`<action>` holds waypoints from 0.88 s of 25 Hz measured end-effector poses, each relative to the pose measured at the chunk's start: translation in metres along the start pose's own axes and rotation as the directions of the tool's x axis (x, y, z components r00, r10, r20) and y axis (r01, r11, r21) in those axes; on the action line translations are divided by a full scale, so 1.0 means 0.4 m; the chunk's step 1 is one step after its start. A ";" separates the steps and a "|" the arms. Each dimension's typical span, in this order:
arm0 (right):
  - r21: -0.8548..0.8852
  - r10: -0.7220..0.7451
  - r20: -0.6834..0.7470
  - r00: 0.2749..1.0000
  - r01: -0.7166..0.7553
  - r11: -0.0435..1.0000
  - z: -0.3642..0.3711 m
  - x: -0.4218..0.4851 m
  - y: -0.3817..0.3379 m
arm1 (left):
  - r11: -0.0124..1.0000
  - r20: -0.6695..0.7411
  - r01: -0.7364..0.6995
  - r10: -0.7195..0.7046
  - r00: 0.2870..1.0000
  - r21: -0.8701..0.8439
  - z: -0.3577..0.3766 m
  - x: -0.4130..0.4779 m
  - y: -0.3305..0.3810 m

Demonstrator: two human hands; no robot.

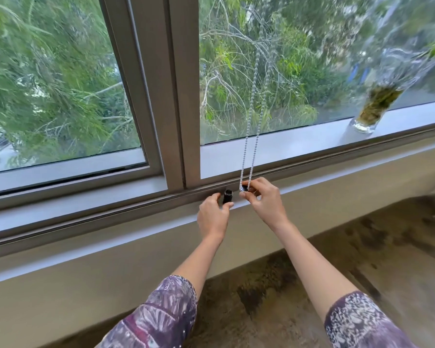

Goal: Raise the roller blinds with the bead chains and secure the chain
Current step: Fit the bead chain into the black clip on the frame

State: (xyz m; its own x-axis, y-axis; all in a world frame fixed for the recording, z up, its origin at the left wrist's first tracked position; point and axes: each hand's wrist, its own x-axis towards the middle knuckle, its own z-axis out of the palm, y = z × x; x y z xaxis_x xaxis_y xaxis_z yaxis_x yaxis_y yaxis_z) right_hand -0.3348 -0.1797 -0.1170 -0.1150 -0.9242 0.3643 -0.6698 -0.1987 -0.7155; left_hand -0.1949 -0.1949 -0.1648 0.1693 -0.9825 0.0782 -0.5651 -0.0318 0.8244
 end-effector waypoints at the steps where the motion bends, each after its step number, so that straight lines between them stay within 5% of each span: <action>1: 0.004 -0.002 0.003 1.000 0.002 1.000 0.001 0.002 0.002 | 1.000 0.002 -0.008 0.007 1.000 0.022 0.004 0.003 0.003; 6: 0.012 -0.003 0.019 1.000 0.003 1.000 0.014 0.010 0.005 | 0.992 -0.021 -0.020 0.023 1.000 0.127 0.016 0.012 0.008; 12: 0.060 -0.021 0.026 0.999 0.019 0.998 0.036 0.005 -0.001 | 0.999 -0.057 -0.035 0.037 0.998 0.034 -0.010 -0.011 -0.006; 22: 0.108 -0.106 0.058 0.993 0.100 0.989 0.106 -0.042 -0.062 | 0.970 -0.014 -0.240 0.240 0.971 0.035 -0.120 -0.046 -0.064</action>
State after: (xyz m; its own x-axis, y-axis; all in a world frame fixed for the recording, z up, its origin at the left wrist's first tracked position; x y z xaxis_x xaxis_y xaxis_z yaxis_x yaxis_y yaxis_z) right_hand -0.2851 -0.1730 -0.1306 -0.0004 -0.9152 0.4030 -0.5951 -0.3236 -0.7356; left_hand -0.1448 -0.1673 -0.1603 0.0400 -0.9586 0.2820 -0.6168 0.1984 0.7617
